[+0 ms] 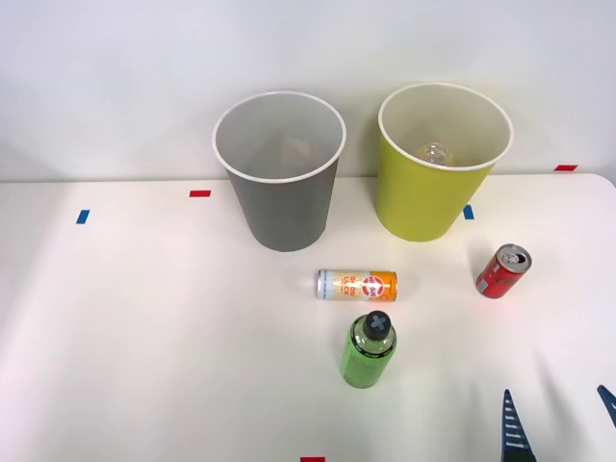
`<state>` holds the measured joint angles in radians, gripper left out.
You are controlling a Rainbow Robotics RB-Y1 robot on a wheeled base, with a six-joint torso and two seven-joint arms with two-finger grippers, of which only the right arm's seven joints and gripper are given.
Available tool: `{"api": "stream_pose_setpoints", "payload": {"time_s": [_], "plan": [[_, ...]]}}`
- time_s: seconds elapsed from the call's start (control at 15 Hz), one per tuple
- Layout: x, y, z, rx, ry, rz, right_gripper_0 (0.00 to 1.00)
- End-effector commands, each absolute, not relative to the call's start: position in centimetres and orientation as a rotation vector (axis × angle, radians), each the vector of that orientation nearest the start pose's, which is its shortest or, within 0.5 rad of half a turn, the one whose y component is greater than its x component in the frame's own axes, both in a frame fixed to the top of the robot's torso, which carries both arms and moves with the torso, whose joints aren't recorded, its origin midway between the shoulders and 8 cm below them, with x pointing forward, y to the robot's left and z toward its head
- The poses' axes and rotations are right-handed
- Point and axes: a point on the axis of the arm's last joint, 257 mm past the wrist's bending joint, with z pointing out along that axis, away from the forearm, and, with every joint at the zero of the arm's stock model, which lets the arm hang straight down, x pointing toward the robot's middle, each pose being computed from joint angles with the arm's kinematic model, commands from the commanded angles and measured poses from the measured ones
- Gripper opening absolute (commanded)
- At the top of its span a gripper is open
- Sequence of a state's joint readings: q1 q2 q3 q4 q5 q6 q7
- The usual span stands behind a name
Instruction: Put cans in the gray bin, plastic bottles in the light green bin
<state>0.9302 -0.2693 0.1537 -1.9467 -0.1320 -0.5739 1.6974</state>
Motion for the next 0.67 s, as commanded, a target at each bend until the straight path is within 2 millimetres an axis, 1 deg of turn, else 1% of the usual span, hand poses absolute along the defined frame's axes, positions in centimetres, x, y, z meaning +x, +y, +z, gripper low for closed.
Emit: {"api": "stream_pose_setpoints", "payload": {"time_s": [0.07, 0.27, 0.47, 0.67], "plan": [[24.5, -27.9, -25.7, -0.131, 1.531, -0.146, 1.00], [22.8, -27.0, -25.5, -0.147, 1.524, -0.133, 1.00], [20.8, -26.4, -25.8, -0.166, 1.540, -0.141, 1.00], [20.0, -26.4, -26.2, -0.184, 1.561, -0.159, 1.00]]}}
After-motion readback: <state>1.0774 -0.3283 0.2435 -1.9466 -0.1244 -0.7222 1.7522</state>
